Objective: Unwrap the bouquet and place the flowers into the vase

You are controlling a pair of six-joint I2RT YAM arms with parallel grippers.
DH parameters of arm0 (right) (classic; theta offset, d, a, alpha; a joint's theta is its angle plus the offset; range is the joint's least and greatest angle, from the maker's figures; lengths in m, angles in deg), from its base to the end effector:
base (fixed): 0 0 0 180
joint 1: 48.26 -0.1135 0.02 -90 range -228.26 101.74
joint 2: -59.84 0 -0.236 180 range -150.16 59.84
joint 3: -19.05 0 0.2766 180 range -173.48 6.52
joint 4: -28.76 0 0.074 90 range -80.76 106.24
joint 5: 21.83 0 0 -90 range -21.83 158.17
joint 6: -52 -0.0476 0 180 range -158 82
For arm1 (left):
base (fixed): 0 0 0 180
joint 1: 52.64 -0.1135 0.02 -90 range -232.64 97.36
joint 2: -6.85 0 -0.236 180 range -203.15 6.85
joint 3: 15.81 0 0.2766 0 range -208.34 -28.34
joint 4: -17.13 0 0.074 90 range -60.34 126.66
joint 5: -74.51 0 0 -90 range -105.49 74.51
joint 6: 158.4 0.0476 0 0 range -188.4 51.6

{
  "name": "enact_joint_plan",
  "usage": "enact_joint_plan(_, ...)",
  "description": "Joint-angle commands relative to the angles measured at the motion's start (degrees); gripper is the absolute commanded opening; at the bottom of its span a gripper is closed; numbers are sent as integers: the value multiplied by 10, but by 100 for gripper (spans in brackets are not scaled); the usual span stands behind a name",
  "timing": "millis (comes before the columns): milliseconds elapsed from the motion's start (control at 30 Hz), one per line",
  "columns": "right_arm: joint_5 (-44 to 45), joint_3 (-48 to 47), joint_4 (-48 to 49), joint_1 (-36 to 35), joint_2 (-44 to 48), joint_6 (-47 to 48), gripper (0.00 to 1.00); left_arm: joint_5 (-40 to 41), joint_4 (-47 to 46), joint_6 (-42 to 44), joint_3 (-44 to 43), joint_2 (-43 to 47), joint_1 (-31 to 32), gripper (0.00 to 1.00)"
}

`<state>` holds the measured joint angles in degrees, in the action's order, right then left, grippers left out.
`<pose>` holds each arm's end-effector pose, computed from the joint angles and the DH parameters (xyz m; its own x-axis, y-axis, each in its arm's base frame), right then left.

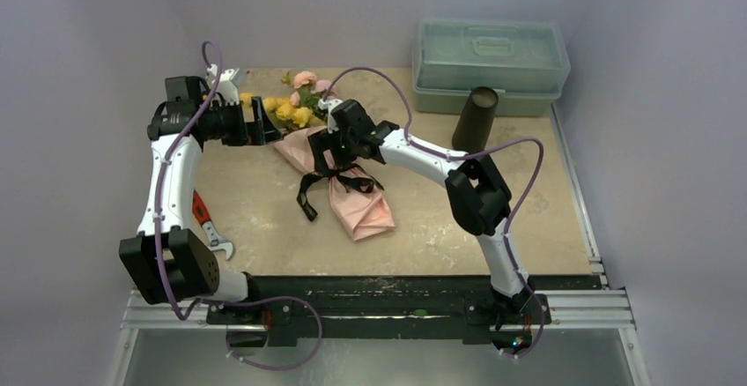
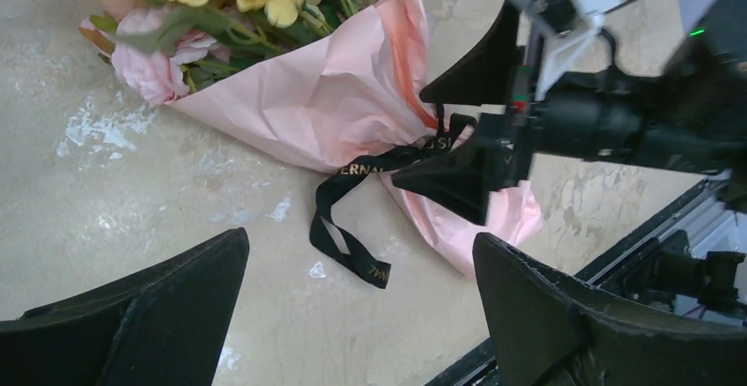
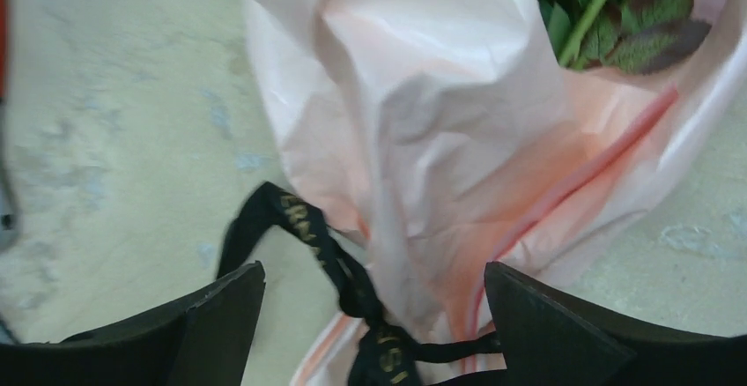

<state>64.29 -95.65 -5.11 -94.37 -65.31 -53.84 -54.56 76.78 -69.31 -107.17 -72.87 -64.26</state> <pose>0.3546 0.3732 0.1714 -0.6714 -0.3051 -0.6754 -0.5918 0.7693 0.2408 0.3224 0.0357 0.3190 -0.7320 -0.1631 -0.6615 0.2450 0.8429 -0.4790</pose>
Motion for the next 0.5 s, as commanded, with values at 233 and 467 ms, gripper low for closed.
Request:
enact_joint_plan(233,-268,5,-52,113,123,111,94,-82,-54,201,71,-17,22,91)
enact_joint_plan(467,-315,29,-178,177,113,264,84,-36,-123,372,166,49,172,70)
